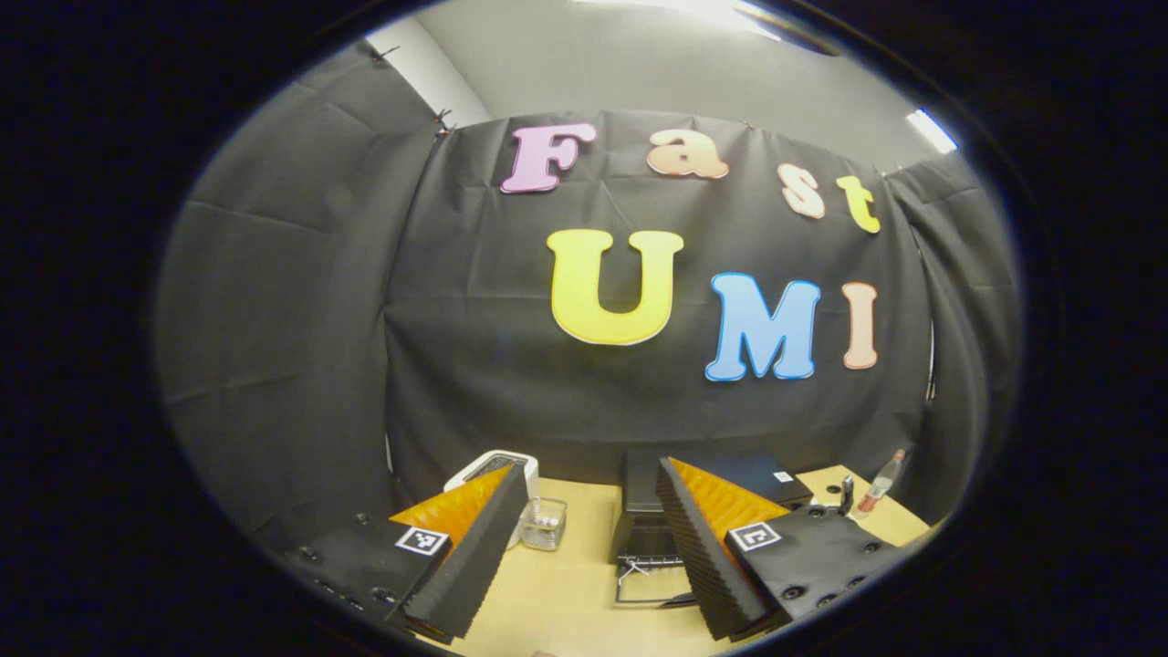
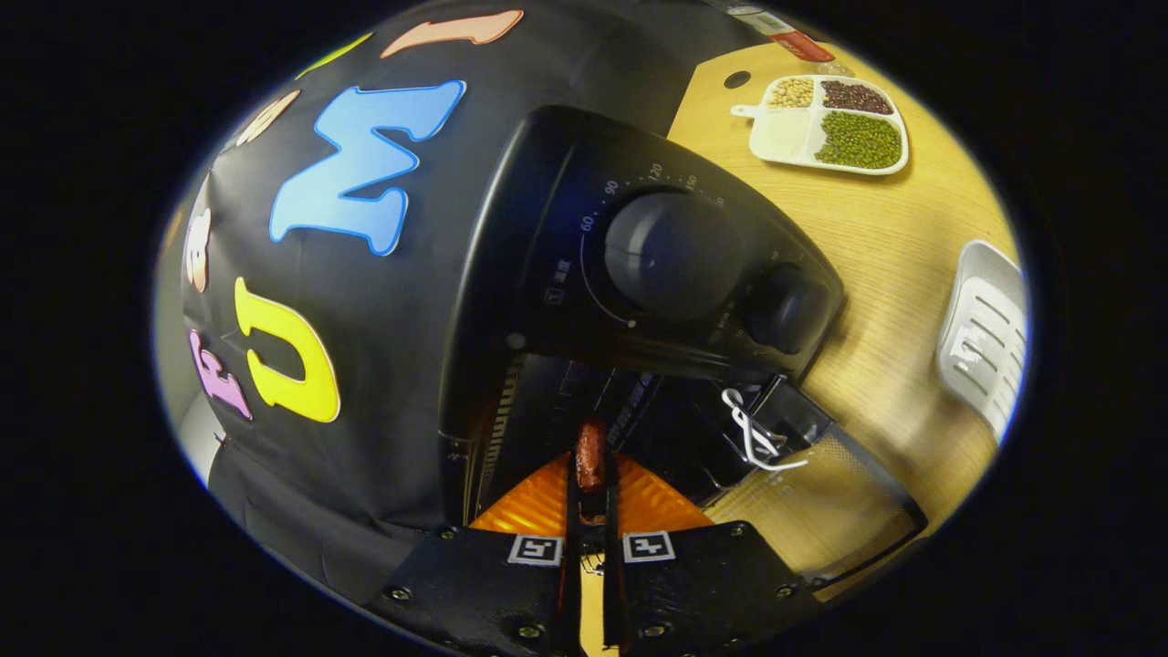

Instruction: Open the electric oven with the left hand, put the food in, and close the electric oven.

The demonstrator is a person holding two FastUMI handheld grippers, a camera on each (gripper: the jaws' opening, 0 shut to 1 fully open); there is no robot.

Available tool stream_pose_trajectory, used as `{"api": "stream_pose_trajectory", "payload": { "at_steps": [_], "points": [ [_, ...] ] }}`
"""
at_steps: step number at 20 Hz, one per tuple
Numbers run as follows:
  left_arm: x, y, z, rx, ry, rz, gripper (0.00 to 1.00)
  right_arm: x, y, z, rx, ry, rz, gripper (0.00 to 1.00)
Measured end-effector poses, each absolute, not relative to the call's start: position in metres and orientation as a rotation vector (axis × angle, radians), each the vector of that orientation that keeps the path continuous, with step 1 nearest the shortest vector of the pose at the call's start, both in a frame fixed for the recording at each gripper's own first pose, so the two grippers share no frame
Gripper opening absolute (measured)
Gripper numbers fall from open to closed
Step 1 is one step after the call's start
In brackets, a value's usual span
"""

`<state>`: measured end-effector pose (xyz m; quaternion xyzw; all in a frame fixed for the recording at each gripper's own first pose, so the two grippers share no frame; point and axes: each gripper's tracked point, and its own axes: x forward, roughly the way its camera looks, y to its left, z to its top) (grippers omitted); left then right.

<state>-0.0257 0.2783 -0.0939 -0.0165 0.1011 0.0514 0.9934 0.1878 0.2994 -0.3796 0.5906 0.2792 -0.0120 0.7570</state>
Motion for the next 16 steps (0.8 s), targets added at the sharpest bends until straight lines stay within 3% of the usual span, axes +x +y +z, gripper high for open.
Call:
{"api": "stream_pose_trajectory", "payload": {
  "at_steps": [4,6,8,10,11,12,13,16],
  "points": [
    [-0.026,0.275,-0.098,-0.018,0.210,0.093,0.99,0.198,0.301,-0.400,1.252,0.663,-0.089,0.14],
    [-0.025,0.274,-0.099,-0.021,0.211,0.094,0.99,0.192,0.303,-0.404,1.228,0.696,-0.096,0.24],
    [-0.025,0.272,-0.097,-0.030,0.205,0.090,0.99,0.188,0.304,-0.405,1.174,0.723,-0.116,0.27],
    [-0.024,0.271,-0.098,-0.033,0.205,0.085,0.95,0.176,0.304,-0.393,1.114,0.758,-0.094,0.39],
    [-0.024,0.271,-0.099,-0.035,0.204,0.084,0.99,0.175,0.307,-0.389,1.090,0.763,-0.082,0.53],
    [-0.023,0.269,-0.100,-0.039,0.203,0.080,0.99,0.171,0.306,-0.383,1.052,0.768,-0.080,0.58],
    [-0.021,0.267,-0.100,-0.045,0.202,0.076,0.95,0.165,0.302,-0.379,1.014,0.769,-0.079,0.85],
    [-0.019,0.257,-0.104,-0.052,0.202,0.056,0.96,0.148,0.295,-0.365,0.935,0.784,-0.055,0.89]
  ]
}}
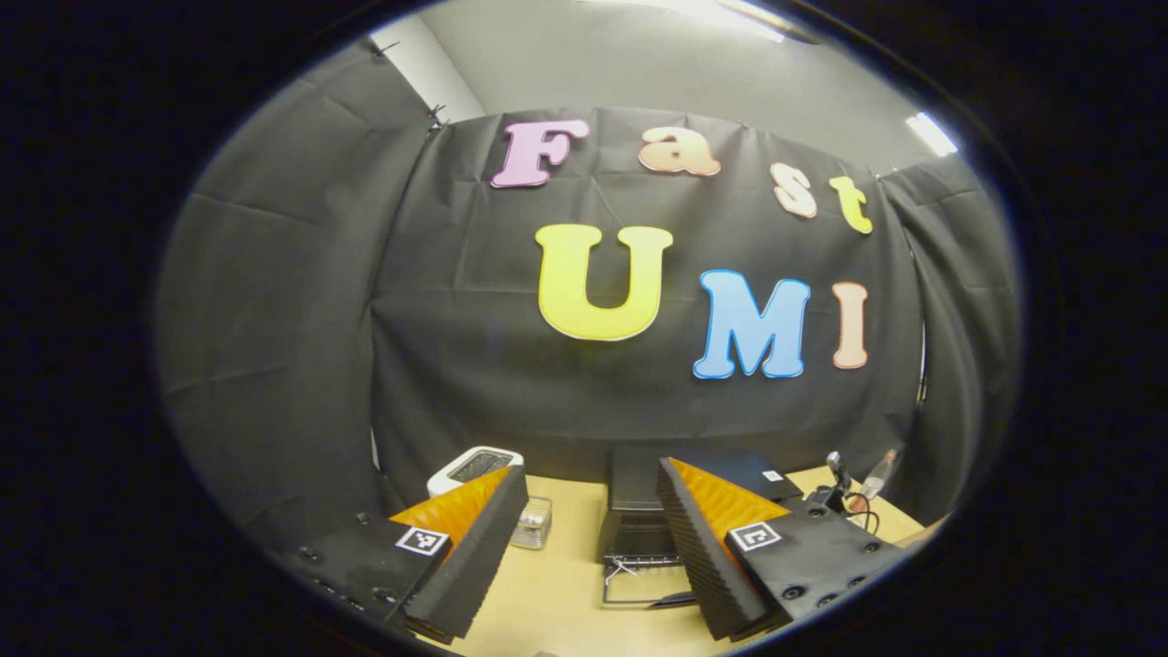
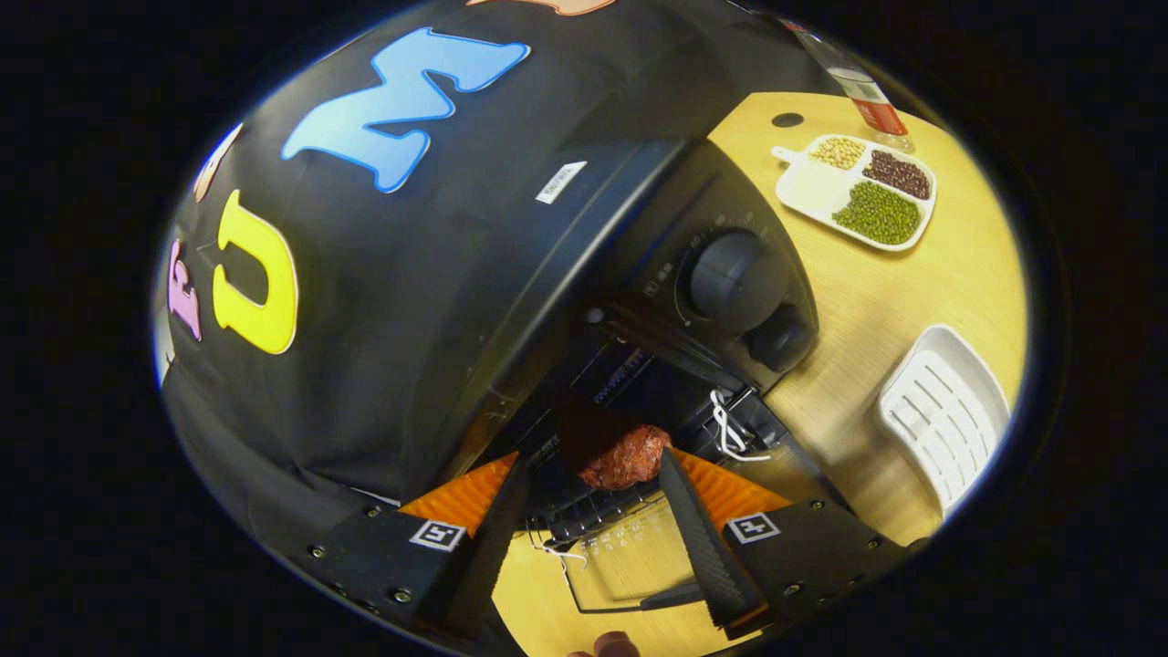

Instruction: Open the electric oven with the left hand, put the food in, and close the electric oven.

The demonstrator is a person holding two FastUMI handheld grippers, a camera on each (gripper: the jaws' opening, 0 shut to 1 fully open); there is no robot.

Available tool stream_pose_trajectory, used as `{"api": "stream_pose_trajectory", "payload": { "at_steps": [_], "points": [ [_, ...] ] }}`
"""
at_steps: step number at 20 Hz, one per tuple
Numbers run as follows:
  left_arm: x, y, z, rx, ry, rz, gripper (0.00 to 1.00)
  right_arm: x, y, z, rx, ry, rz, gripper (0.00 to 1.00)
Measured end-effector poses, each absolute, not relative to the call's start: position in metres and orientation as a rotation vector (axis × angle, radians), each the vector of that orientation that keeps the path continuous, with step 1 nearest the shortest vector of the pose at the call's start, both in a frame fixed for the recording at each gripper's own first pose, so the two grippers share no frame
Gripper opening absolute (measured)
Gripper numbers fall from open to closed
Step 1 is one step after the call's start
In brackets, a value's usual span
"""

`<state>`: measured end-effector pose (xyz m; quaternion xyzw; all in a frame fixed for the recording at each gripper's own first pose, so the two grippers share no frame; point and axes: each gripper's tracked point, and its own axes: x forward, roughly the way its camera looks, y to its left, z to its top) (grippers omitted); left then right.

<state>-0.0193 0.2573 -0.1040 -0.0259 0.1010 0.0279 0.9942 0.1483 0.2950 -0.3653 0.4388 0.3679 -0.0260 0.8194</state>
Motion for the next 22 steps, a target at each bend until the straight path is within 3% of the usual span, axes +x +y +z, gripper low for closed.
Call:
{"api": "stream_pose_trajectory", "payload": {
  "at_steps": [4,5,6,12,13,15,18,21,22],
  "points": [
    [-0.012,0.240,-0.109,-0.051,0.203,0.011,0.99,0.129,0.262,-0.329,0.691,0.704,-0.033,0.89],
    [-0.010,0.236,-0.109,-0.053,0.205,0.001,0.96,0.126,0.251,-0.311,0.618,0.655,-0.026,0.89],
    [-0.007,0.231,-0.111,-0.055,0.206,-0.009,0.99,0.126,0.239,-0.287,0.544,0.585,-0.016,0.89],
    [0.006,0.201,-0.104,-0.043,0.183,-0.051,0.96,0.097,0.187,-0.146,0.107,0.187,0.003,0.88],
    [0.008,0.194,-0.102,-0.043,0.180,-0.062,0.99,0.090,0.183,-0.124,0.068,0.134,-0.001,0.88],
    [0.010,0.179,-0.092,-0.041,0.158,-0.083,0.93,0.071,0.178,-0.083,0.045,0.048,-0.007,0.88],
    [0.015,0.159,-0.076,-0.031,0.112,-0.095,0.99,0.049,0.164,-0.035,0.073,-0.046,-0.032,0.89],
    [0.017,0.137,-0.057,-0.043,0.071,-0.108,0.92,0.040,0.149,-0.014,0.066,-0.063,-0.046,0.91],
    [0.015,0.130,-0.051,-0.044,0.059,-0.109,0.96,0.037,0.145,-0.008,0.060,-0.066,-0.054,0.91]
  ]
}}
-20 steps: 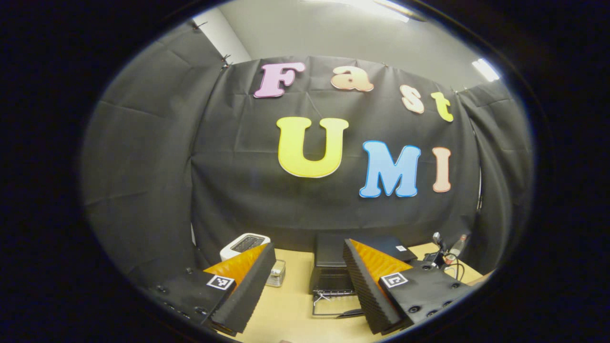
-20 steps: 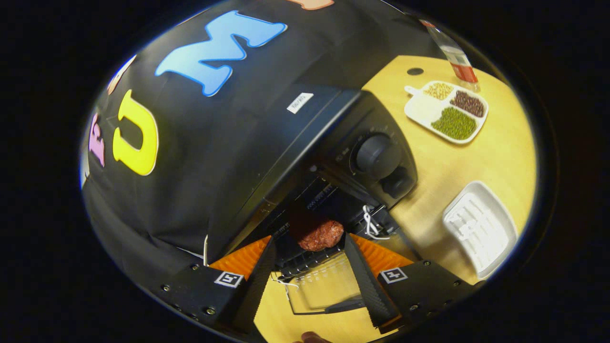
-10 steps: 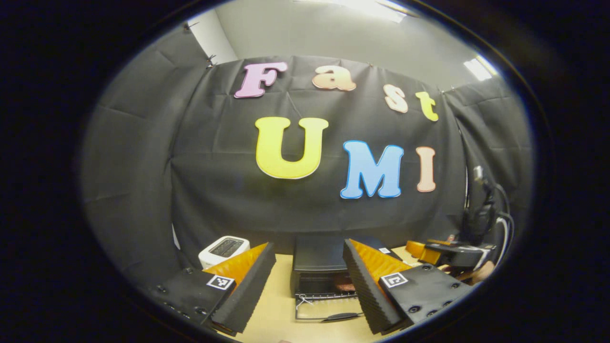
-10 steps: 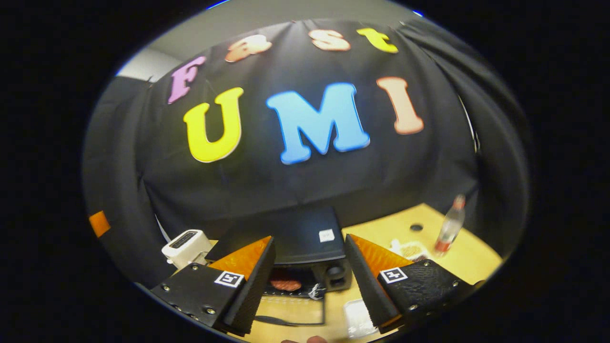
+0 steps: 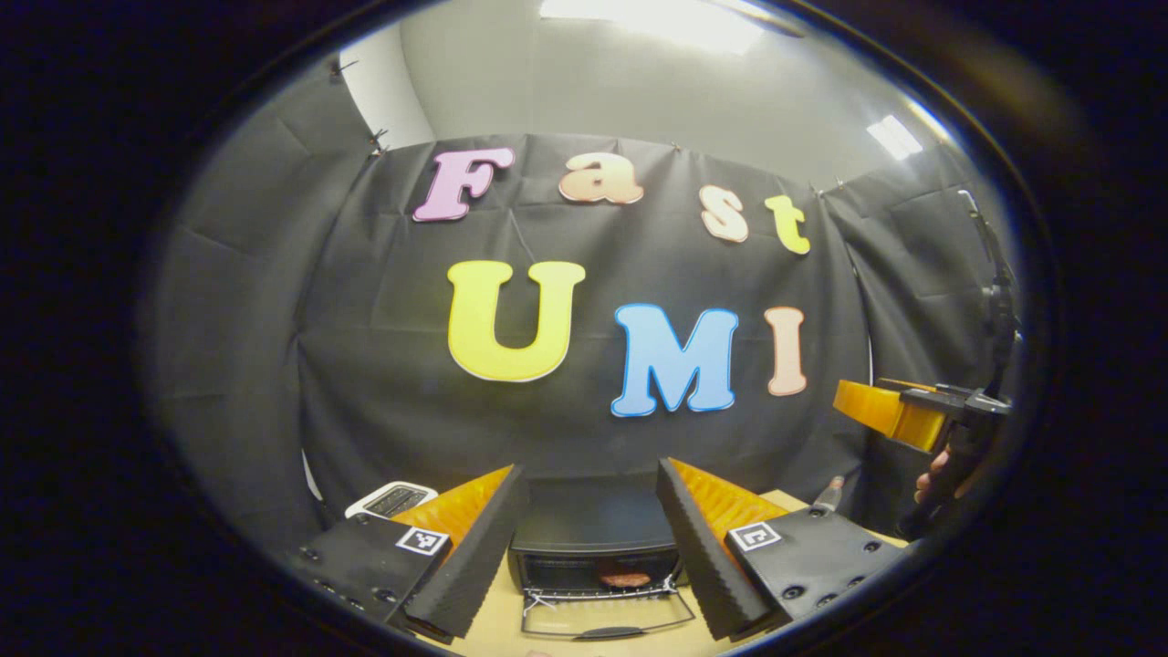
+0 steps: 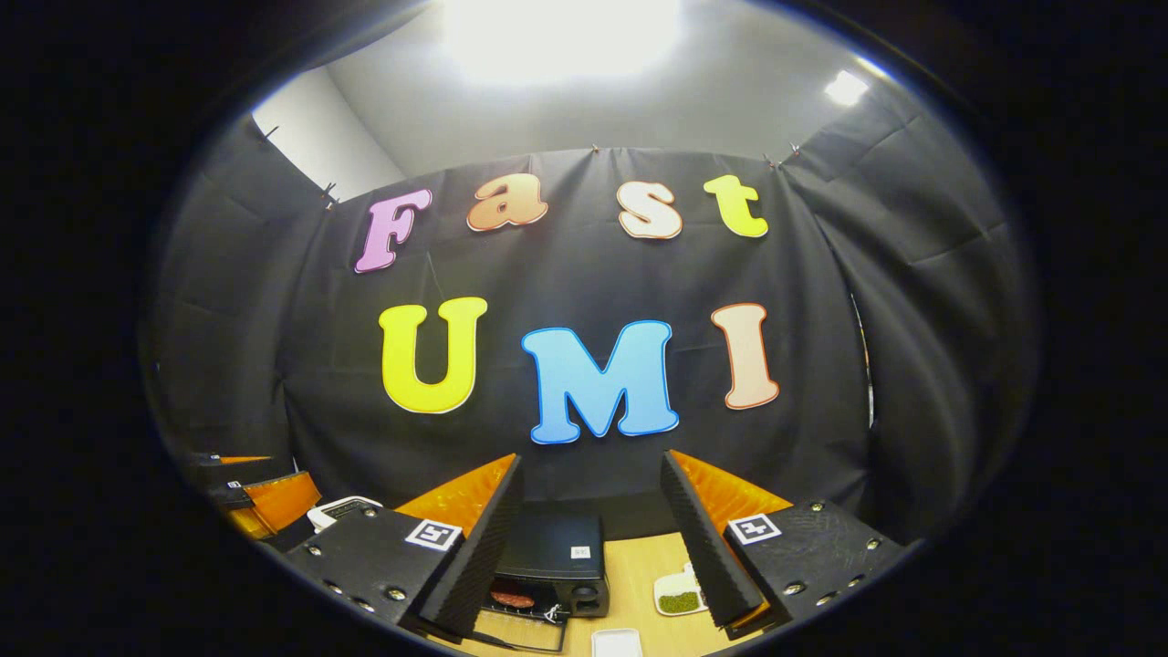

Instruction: Open the electric oven with the left hand, put the food in, and close the electric oven.

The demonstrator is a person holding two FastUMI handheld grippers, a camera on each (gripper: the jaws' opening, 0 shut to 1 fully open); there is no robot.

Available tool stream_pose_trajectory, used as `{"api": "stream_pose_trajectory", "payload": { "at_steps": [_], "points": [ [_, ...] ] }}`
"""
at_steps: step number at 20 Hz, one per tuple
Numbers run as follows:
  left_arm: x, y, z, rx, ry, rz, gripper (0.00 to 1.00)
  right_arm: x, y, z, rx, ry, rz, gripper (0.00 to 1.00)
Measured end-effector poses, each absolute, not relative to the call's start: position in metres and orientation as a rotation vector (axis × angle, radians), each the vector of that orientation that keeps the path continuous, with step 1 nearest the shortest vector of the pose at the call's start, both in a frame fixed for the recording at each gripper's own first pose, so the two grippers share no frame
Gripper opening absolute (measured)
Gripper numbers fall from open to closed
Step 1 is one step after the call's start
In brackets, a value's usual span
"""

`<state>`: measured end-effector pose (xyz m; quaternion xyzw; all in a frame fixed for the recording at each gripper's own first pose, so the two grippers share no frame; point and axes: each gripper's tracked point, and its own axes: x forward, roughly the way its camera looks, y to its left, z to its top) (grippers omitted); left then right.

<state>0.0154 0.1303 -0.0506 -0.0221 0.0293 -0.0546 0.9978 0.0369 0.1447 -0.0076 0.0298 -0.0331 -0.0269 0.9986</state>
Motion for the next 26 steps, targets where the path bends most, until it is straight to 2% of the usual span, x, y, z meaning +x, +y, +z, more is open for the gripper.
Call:
{"api": "stream_pose_trajectory", "payload": {
  "at_steps": [1,2,3,5,10,11,15,18,20,21,22,24,25,26],
  "points": [
    [0.015,0.125,-0.044,-0.043,0.044,-0.107,0.99,0.034,0.139,-0.002,0.054,-0.078,-0.058,0.92],
    [0.014,0.119,-0.043,-0.042,0.039,-0.109,0.99,0.033,0.136,0.004,0.052,-0.088,-0.057,0.92],
    [0.013,0.112,-0.043,-0.041,0.042,-0.112,0.92,0.031,0.132,0.004,0.049,-0.092,-0.057,0.93],
    [0.012,0.100,-0.055,-0.037,0.073,-0.116,0.96,0.026,0.127,0.003,0.055,-0.085,-0.053,0.94],
    [0.011,0.079,-0.121,-0.062,0.269,-0.132,0.99,0.018,0.126,-0.010,0.041,-0.039,-0.024,0.94],
    [0.012,0.074,-0.132,-0.065,0.296,-0.140,0.92,0.017,0.124,-0.013,0.047,-0.032,-0.020,0.94],
    [0.009,0.071,-0.193,-0.010,0.407,-0.164,0.96,0.013,0.115,-0.032,0.069,0.034,-0.026,0.94],
    [-0.001,0.070,-0.260,-0.048,0.567,-0.177,0.92,0.013,0.104,-0.038,0.073,0.056,-0.047,0.94],
    [-0.009,0.074,-0.304,-0.068,0.702,-0.166,0.99,0.011,0.095,-0.039,0.070,0.056,-0.060,0.94],
    [-0.010,0.075,-0.321,-0.072,0.750,-0.162,0.96,0.011,0.090,-0.040,0.068,0.056,-0.067,0.94],
    [-0.014,0.076,-0.336,-0.071,0.795,-0.157,0.99,0.010,0.086,-0.042,0.068,0.061,-0.073,0.94],
    [-0.021,0.078,-0.358,-0.069,0.850,-0.147,0.94,0.010,0.079,-0.047,0.071,0.075,-0.083,0.94],
    [-0.023,0.078,-0.369,-0.062,0.877,-0.151,0.99,0.009,0.076,-0.051,0.068,0.086,-0.088,0.94],
    [-0.028,0.078,-0.382,-0.056,0.914,-0.156,0.96,0.008,0.073,-0.053,0.065,0.093,-0.091,0.94]
  ]
}}
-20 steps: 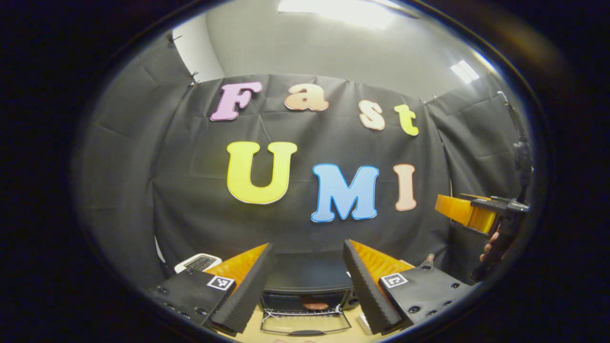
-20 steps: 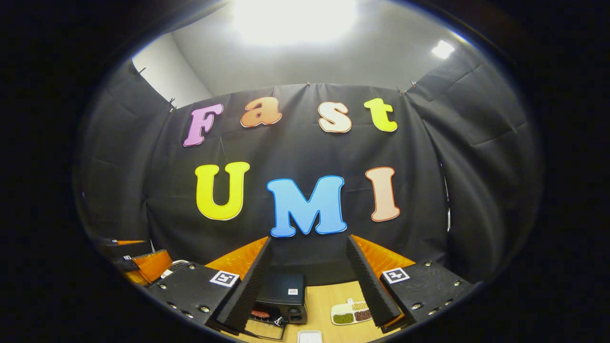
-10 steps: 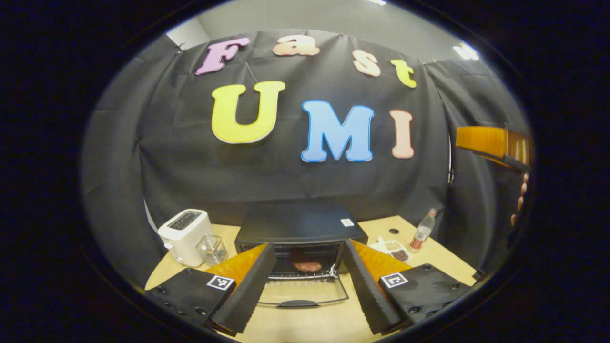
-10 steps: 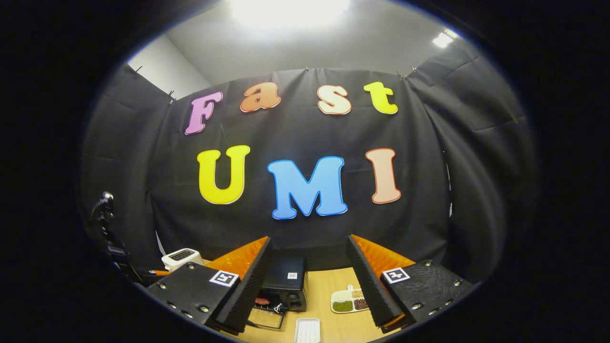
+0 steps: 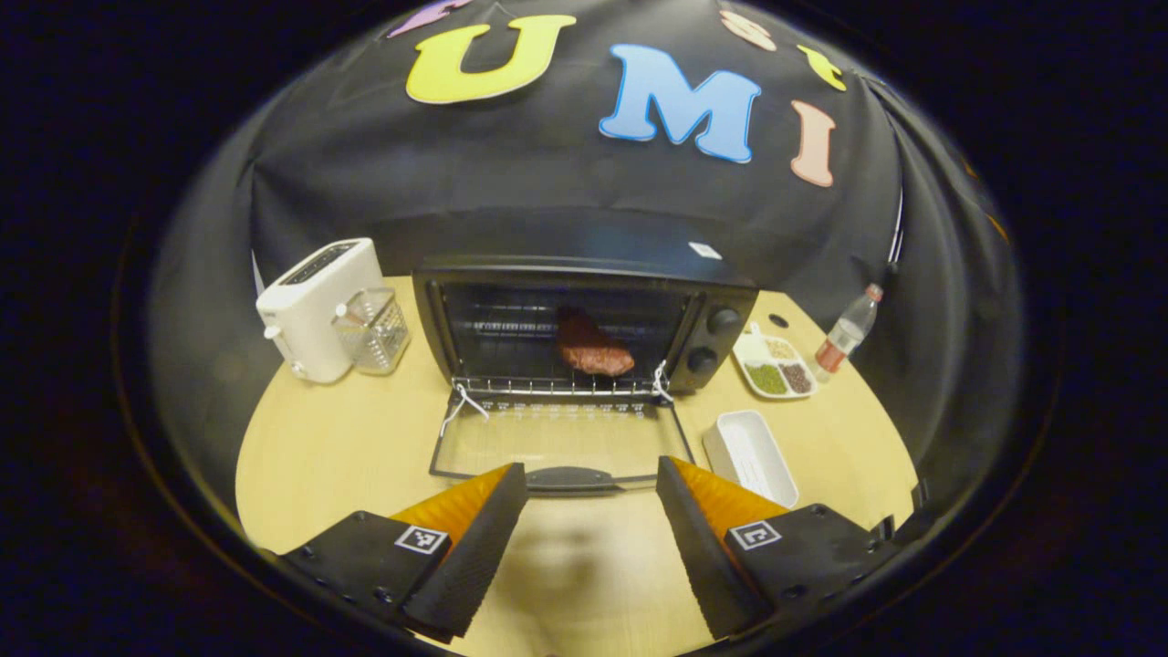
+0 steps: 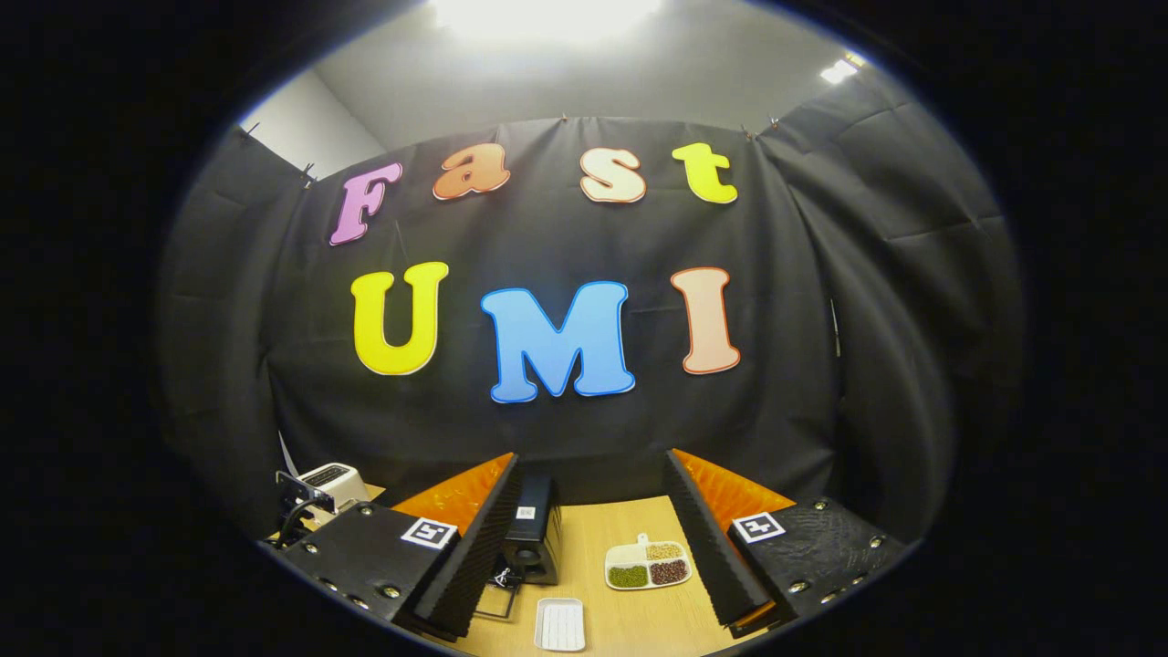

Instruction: Open the electric oven with the left hand, put the food in, and close the electric oven.

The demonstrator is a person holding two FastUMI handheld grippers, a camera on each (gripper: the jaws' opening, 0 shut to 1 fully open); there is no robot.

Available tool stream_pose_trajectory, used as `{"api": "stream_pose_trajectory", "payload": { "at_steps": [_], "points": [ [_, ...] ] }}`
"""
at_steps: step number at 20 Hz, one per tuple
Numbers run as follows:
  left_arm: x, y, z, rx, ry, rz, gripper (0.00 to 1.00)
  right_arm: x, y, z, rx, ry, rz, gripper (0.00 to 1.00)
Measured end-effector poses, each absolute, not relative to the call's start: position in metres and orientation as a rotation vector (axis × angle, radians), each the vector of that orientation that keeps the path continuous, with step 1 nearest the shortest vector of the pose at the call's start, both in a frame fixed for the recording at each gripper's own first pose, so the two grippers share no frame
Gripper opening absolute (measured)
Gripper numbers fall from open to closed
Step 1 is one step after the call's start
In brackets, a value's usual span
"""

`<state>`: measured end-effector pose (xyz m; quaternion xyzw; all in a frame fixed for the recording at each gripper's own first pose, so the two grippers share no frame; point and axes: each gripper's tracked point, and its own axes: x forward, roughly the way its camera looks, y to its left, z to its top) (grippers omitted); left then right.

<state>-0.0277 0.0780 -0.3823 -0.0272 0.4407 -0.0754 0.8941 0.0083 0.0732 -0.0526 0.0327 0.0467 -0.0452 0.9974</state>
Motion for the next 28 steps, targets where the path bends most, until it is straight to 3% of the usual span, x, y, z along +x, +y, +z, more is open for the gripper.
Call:
{"api": "stream_pose_trajectory", "payload": {
  "at_steps": [1,3,6,13,14,20,21,22,24,28],
  "points": [
    [-0.034,0.078,-0.395,-0.047,0.956,-0.164,0.99,0.009,0.071,-0.054,0.064,0.098,-0.092,0.94],
    [-0.037,0.083,-0.419,-0.024,1.016,-0.165,0.94,0.007,0.067,-0.054,0.065,0.099,-0.092,0.94],
    [-0.038,0.088,-0.446,0.013,1.086,-0.156,0.94,0.006,0.057,-0.059,0.064,0.109,-0.110,0.94],
    [-0.033,0.090,-0.485,0.057,1.208,-0.160,1.00,0.010,0.047,-0.061,0.095,0.109,-0.130,0.94],
    [-0.033,0.091,-0.489,0.058,1.224,-0.151,0.97,0.010,0.045,-0.061,0.098,0.109,-0.135,0.94],
    [-0.027,0.092,-0.505,0.036,1.276,-0.132,1.00,0.015,0.044,-0.077,0.126,0.161,-0.137,0.95],
    [-0.026,0.093,-0.508,0.028,1.285,-0.129,0.93,0.016,0.045,-0.078,0.132,0.166,-0.136,0.95],
    [-0.026,0.094,-0.510,0.020,1.294,-0.126,1.00,0.016,0.045,-0.077,0.137,0.169,-0.136,0.95],
    [-0.025,0.095,-0.514,0.018,1.307,-0.130,1.00,0.018,0.045,-0.077,0.138,0.169,-0.133,0.95],
    [-0.024,0.096,-0.517,0.019,1.324,-0.124,0.96,0.018,0.045,-0.078,0.141,0.173,-0.126,0.95]
  ]
}}
